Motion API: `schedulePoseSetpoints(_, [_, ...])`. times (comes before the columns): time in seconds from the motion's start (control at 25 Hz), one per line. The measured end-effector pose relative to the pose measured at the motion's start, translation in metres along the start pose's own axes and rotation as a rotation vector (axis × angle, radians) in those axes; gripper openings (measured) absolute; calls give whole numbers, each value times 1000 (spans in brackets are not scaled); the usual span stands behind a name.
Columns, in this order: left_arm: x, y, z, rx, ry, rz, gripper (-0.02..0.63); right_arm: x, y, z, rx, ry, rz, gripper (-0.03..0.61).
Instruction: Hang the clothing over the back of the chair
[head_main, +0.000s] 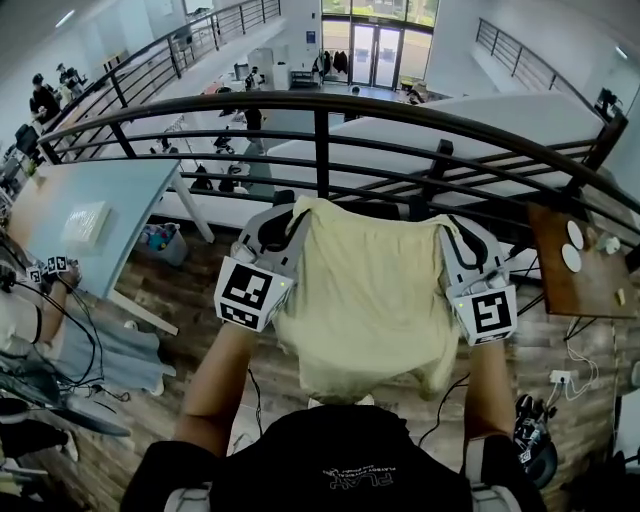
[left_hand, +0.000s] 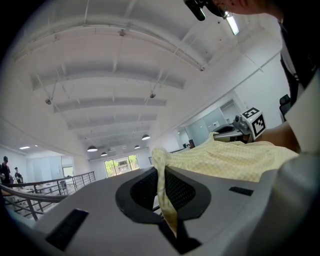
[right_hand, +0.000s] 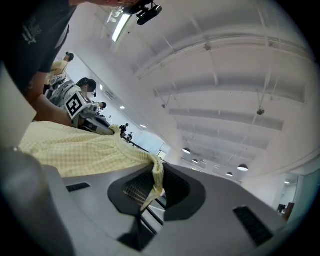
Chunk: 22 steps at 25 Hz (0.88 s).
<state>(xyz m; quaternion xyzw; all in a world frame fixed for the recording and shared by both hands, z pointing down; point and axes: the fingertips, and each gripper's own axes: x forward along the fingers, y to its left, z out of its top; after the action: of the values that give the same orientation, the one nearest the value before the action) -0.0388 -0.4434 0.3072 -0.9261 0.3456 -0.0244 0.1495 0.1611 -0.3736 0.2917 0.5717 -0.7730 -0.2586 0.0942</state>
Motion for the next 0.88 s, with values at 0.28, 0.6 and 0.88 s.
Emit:
schedulePoseSetpoints(0.28, [10,-4,-37,-26,82,-3,25,9,16,-45,-146,107,127,49])
schedulePoseSetpoints(0.6, [26,-5,-52,9,137,-32,34,12,13,-73,-112,148,195,51])
schedulePoseSetpoints(0.88, [39,-11,-67,58,221,-101,49,12,8,-89,-91,172,212,51])
